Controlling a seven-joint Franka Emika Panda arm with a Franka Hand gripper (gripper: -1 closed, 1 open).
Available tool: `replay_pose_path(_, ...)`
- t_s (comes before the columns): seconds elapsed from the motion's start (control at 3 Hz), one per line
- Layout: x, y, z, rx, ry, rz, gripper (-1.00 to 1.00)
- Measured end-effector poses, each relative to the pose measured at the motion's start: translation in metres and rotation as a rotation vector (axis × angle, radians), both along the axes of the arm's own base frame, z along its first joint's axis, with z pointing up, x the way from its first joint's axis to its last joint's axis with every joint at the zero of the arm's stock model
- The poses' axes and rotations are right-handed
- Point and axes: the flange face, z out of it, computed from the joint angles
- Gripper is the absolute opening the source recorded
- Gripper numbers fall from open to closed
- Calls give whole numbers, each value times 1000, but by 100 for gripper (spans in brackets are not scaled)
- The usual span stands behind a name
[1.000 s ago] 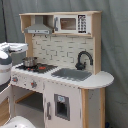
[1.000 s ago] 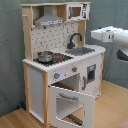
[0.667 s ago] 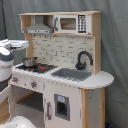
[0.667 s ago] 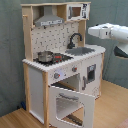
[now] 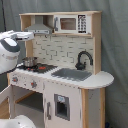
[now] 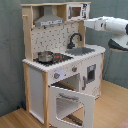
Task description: Play with the kitchen
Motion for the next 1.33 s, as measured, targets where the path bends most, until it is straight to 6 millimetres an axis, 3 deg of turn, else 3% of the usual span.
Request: replay_pose_path(1.33,106,-94,30,71,30,-35,100)
